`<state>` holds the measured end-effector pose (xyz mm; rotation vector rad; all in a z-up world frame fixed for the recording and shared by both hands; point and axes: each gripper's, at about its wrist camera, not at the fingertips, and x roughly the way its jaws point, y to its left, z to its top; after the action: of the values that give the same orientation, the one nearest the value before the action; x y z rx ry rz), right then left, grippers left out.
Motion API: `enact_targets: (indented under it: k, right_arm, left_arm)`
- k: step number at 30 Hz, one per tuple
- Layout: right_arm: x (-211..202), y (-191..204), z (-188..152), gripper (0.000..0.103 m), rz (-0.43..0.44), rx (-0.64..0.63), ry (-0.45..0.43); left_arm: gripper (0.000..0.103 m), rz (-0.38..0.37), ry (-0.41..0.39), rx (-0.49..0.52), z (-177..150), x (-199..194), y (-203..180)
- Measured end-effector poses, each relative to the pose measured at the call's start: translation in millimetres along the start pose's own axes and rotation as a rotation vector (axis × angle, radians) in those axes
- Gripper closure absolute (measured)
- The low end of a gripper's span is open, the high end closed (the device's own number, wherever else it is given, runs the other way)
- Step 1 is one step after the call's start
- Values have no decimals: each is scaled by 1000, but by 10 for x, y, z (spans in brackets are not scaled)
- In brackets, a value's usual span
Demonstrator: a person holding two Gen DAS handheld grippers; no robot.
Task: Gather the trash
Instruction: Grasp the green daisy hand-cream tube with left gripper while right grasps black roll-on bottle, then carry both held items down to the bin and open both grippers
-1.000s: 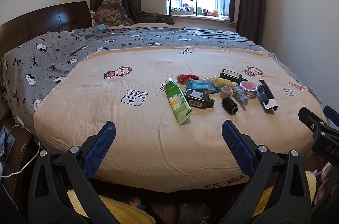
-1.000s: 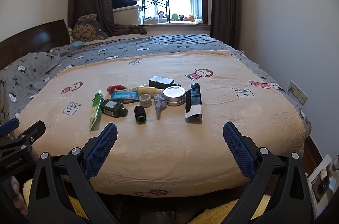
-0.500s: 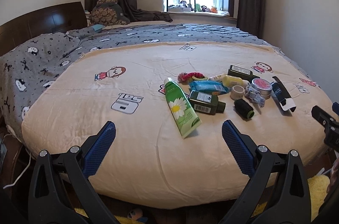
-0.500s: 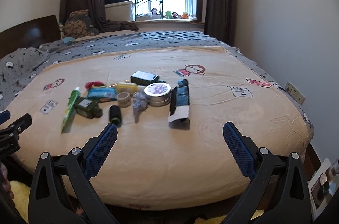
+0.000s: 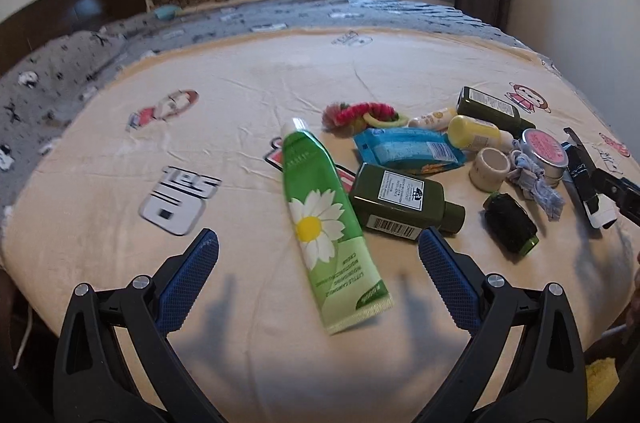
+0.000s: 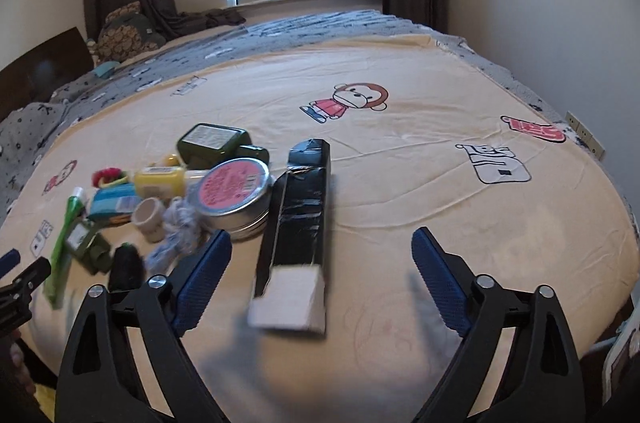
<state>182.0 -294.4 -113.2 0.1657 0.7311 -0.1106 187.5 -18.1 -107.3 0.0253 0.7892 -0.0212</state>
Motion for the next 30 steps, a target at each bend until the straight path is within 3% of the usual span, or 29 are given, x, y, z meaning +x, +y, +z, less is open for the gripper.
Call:
enact_targets:
  k: [4,6,7,9,15,20,30]
  right_arm:
    - [218,50,45,43,17,-26,56]
    - [295,87,38,60,50,-31,79]
    - [308,98,37,64,58,-30,82]
    - [314,123,45,68,55,-36,79]
    - [259,142,47,82,66,-39,73]
    - [85,117,97,85,67,-37,26]
    - [-722,205,65,85,121,-71,-83]
  left_arm:
    - [23,3,38,-5,27,194,67]
    - [39,-8,53,-13,44,266,97]
    - [43,-19,62,-18,49,297,120]
    - [61,-37,79,-14,52,344,156]
    - [65,-50,64,9,22,316,207]
    - [65,-63,39,-7,8,187,269]
    - [65,-129,-105,23,7,-639,198]
